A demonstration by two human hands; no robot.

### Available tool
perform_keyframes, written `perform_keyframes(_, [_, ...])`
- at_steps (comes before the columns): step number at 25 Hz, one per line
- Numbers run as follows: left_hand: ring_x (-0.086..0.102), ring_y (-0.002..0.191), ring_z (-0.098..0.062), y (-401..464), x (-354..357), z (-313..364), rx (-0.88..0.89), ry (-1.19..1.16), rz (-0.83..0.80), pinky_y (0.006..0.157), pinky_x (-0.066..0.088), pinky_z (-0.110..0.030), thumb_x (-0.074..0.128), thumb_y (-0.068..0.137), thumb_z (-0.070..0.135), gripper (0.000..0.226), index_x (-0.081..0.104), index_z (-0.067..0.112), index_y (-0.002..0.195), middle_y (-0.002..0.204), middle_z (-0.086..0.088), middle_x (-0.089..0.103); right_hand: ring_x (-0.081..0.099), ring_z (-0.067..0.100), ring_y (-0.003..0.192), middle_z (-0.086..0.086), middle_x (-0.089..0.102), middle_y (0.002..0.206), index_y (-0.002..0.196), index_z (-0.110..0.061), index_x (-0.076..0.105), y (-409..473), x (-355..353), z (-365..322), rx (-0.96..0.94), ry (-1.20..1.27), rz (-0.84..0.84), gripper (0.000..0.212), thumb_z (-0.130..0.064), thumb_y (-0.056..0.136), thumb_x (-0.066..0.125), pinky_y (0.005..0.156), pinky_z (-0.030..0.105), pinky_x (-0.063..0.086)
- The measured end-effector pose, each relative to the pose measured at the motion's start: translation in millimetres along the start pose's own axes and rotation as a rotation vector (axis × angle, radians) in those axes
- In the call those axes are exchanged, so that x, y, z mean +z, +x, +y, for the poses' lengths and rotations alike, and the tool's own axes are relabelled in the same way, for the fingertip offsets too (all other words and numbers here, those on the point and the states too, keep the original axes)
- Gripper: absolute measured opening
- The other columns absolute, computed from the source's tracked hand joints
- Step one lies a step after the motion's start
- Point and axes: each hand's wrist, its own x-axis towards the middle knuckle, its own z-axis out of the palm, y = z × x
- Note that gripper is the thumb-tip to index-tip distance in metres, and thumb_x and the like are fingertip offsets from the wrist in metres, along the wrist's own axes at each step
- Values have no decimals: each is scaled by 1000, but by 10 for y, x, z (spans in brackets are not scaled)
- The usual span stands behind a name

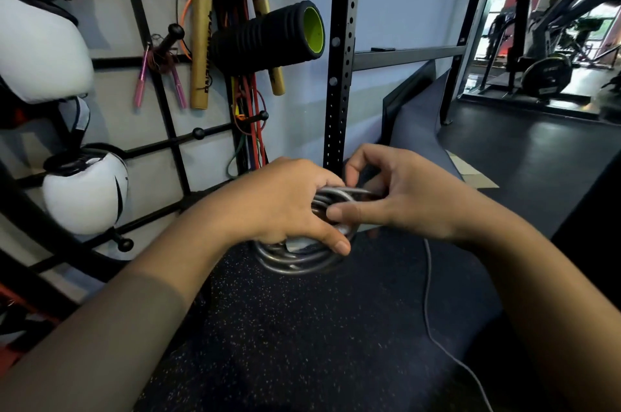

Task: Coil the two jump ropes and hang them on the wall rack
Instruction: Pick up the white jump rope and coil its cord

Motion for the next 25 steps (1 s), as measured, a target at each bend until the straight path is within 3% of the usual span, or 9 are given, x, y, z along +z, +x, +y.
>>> perform_keyframes(2, [71, 78, -1, -11, -29, -52, 3, -114, 34, 74, 57, -28, 91, 63, 49, 36, 71, 37, 91, 83, 15, 77, 49, 31, 61, 23, 69, 73, 99, -17, 63, -1, -84, 17, -12, 178, 59, 46, -62, 89, 67, 55, 35, 37])
perform_keyframes(5, [67, 58, 4, -38, -104, -108, 22, -516, 159, 59, 47, -13, 88, 62, 36, 30, 73, 32, 87, 74, 16, 77, 29, 27, 56, 15, 49, 64, 90, -16, 68, 3, -170, 98, 45, 643, 120, 65, -75, 93, 41, 46, 27, 21])
perform_keyframes(8, [40, 36, -4, 17, -63, -128, 25, -1022, 363, 39, 33, -17, 84, 66, 32, 28, 70, 14, 83, 56, 5, 64, 28, 26, 53, 16, 43, 62, 79, -20, 70, 21, -101, 215, 66, 635, 238, 68, -75, 97, 34, 49, 32, 17])
perform_keyframes(11, [32, 41, -7, 128, 144, -49, -66, -1249, 605, 41, 30, -21, 85, 66, 40, 40, 66, 12, 87, 58, -4, 49, 41, 37, 59, 36, 52, 79, 89, -19, 73, 51, 157, 114, 52, 489, 279, 71, -82, 90, 42, 54, 39, 28])
perform_keyframes(14, [38, 46, -7, 181, 342, 84, -201, -1354, 823, 44, 37, -21, 88, 68, 43, 39, 69, 16, 87, 70, -8, 53, 74, 14, 86, 14, 77, 98, 113, -14, 73, 76, 417, 3, -82, 480, 431, 49, -54, 86, 76, 81, 37, 61])
perform_keyframes(16, [47, 49, -6, 171, 398, 145, -225, -1376, 865, 48, 42, -23, 89, 74, 39, 33, 71, 15, 89, 70, -4, 62, 76, 10, 94, 5, 80, 104, 122, -12, 70, 89, 526, -6, -165, 509, 472, 39, -29, 88, 81, 86, 33, 61])
perform_keyframes(19, [59, 68, -7, 161, 375, 132, -200, -1250, 826, 58, 49, -26, 88, 76, 41, 40, 70, 19, 105, 87, 1, 68, 66, 4, 78, -5, 74, 86, 117, -9, 72, 114, 475, 11, -183, 534, 443, 25, -19, 95, 73, 75, 21, 53])
perform_keyframes(21, [67, 106, -9, 167, 354, 69, -163, -1071, 910, 88, 58, -31, 89, 74, 44, 67, 55, 28, 129, 122, 3, 67, 56, 9, 68, 4, 63, 75, 102, -6, 72, 103, 338, 23, -124, 477, 404, 16, -22, 97, 70, 65, 19, 49])
perform_keyframes(25, [20, 157, -20, 44, 201, 27, 52, -387, 1124, 127, 22, -33, 83, 77, 51, 113, 15, 24, 162, 169, -1, 23, 66, 10, 73, 12, 75, 85, 109, -14, 74, 44, 92, 73, -52, 208, 276, 26, -35, 94, 70, 69, 23, 54])
